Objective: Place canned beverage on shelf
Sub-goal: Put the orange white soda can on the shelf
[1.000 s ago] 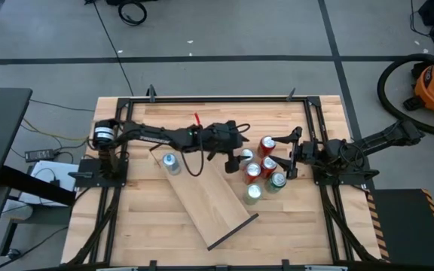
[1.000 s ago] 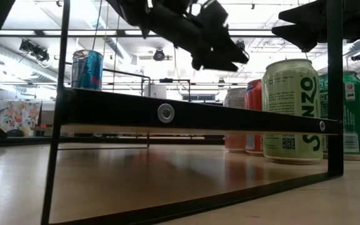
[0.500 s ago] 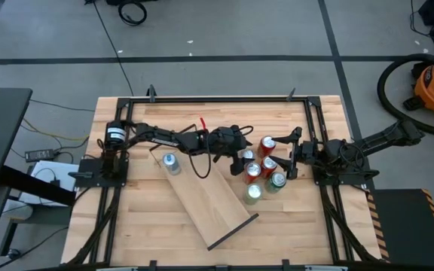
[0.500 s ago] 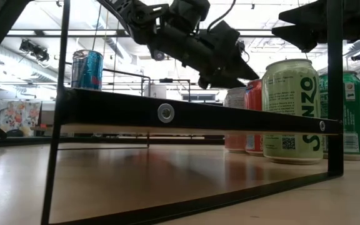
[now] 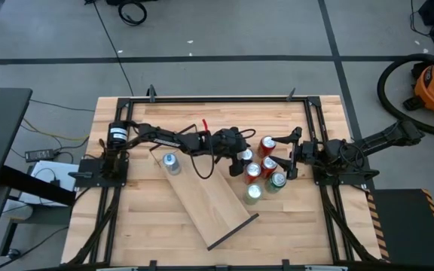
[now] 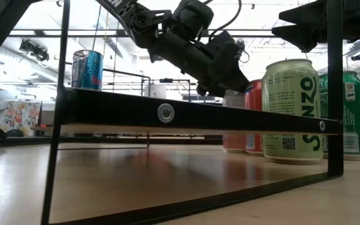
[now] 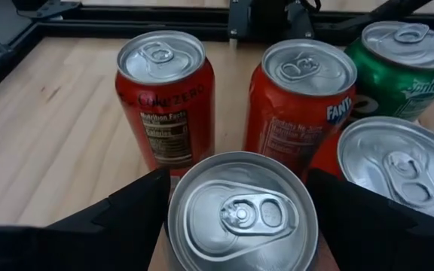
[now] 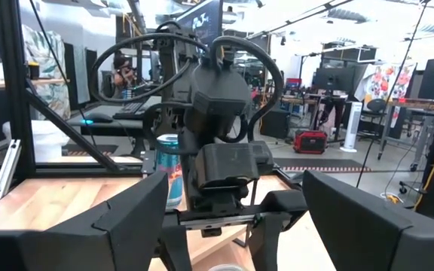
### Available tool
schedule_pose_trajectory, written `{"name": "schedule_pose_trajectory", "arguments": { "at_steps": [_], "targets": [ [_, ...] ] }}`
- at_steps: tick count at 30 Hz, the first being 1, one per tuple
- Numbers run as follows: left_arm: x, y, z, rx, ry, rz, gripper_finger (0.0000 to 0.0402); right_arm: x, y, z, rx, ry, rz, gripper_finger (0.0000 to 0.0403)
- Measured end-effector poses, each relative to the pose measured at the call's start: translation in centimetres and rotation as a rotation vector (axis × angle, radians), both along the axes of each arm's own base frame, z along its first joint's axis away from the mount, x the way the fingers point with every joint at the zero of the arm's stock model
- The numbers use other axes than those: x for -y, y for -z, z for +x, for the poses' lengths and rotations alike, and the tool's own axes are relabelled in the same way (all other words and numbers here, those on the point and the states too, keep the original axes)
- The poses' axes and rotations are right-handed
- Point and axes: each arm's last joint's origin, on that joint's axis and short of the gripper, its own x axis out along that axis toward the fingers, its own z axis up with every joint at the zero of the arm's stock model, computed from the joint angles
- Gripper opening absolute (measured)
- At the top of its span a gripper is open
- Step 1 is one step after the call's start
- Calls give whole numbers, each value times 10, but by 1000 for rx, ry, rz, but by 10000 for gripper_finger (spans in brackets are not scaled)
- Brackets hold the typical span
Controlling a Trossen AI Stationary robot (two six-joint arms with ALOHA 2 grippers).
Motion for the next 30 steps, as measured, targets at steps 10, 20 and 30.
{"name": "schedule_pose_trajectory", "arguments": {
  "at_steps": [10,20,30],
  "targets": [
    [0,2,-2,-29,10,12,283,0,0,0,0,-1,1,318],
    [1,-4,-5,-27,15,15,259,0,0,0,0,-1,1,318],
    [-6,-16,-14,-62,6,25,257,0,0,0,1,0,2,318]
  ]
}}
